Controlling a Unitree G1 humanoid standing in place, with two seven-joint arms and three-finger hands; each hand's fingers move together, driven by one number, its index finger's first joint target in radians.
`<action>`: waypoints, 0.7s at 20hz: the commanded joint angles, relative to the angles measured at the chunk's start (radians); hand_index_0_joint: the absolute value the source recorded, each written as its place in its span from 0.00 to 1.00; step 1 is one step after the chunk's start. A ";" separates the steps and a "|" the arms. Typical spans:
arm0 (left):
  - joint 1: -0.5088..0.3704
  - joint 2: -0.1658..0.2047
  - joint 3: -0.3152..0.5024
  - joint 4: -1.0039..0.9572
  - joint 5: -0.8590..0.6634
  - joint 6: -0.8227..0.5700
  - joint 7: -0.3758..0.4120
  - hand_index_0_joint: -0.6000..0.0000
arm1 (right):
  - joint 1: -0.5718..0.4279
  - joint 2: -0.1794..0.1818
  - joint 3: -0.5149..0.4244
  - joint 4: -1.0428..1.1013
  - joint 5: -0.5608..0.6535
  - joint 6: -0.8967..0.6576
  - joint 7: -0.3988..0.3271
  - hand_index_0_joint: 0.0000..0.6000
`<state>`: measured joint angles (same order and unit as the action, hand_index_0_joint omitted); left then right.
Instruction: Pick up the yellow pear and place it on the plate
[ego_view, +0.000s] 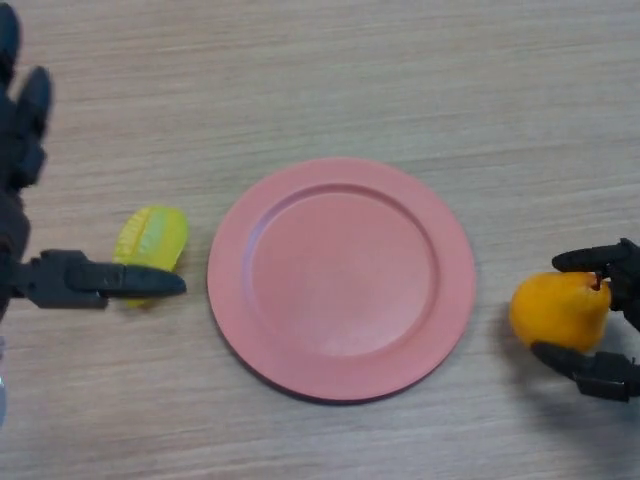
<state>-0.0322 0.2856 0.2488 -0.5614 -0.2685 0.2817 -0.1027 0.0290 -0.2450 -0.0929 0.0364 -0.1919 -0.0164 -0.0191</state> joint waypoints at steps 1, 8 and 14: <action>-0.014 0.018 0.021 -0.073 0.005 -0.076 -0.018 1.00 | -0.044 -0.029 -0.044 -0.106 0.031 -0.039 -0.015 1.00; -0.005 0.027 0.083 -0.117 -0.098 -0.059 -0.040 1.00 | -0.168 0.045 0.114 -0.279 0.140 0.161 -0.031 1.00; -0.015 0.065 0.149 -0.103 -0.154 -0.037 -0.069 1.00 | -0.282 0.055 0.362 -0.189 0.220 0.111 -0.172 1.00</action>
<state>-0.0140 0.2977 0.3336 -0.6187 -0.3894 0.3304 -0.1567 -0.2110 -0.1820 0.2783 -0.1011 0.0040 0.2445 -0.1763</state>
